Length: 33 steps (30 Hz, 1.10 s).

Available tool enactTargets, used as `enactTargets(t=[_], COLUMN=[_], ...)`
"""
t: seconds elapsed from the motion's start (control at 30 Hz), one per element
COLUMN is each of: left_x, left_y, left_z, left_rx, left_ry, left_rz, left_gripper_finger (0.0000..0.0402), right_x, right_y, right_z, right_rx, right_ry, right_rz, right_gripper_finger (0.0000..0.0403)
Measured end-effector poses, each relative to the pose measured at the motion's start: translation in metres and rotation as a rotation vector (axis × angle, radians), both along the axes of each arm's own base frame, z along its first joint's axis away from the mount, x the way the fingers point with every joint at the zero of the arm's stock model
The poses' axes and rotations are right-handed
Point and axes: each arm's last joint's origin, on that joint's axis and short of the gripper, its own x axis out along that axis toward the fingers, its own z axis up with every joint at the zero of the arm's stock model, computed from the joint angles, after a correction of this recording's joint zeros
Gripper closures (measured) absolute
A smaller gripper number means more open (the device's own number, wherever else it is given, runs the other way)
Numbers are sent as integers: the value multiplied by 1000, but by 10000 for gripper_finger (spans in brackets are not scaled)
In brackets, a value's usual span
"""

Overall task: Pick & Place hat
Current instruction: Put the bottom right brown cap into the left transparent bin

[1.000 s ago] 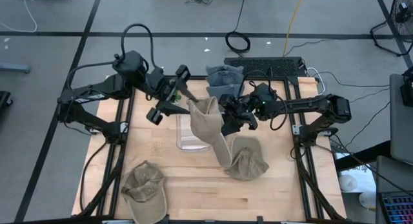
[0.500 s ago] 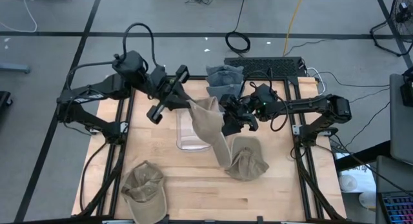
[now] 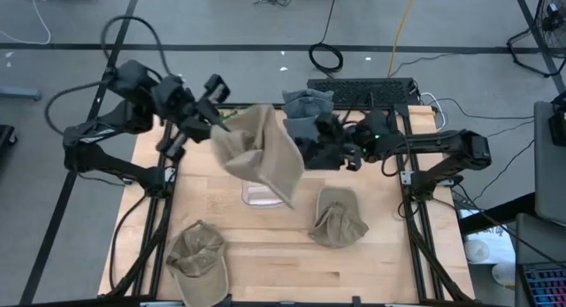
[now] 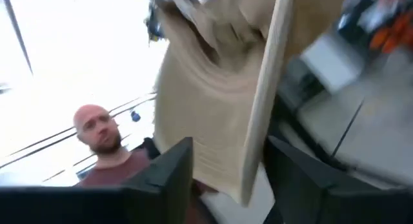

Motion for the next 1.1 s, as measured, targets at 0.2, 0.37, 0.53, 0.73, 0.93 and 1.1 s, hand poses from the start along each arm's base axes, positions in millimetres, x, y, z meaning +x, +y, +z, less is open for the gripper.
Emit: enactTargets(t=[0.2,0.37,0.53,0.73,0.93,1.1], left_x=[-20,-21,-15,4,19,26], left_y=[4,13,25,38,45,45], left_z=[8,4,-2,-18,-35,-48], left_rx=[-52,-130,-271,-404,-578,-675], left_ry=[-8,43,106,222,362,494], left_rz=[64,226,442,609,674,639], left_gripper_finger=[382,382,382,382,382,382], right_x=[-21,-47,-81,-124,-154,-165], right_y=[-7,-18,-27,-27,-22,-20], right_z=[20,40,62,86,98,101], right_rx=[-28,-36,-134,-226,-288,-325], right_ry=[-97,-163,-319,-505,-612,-629], right_rz=[-68,-109,-230,-389,-455,-489], right_gripper_finger=[152,113,102,112,119,119])
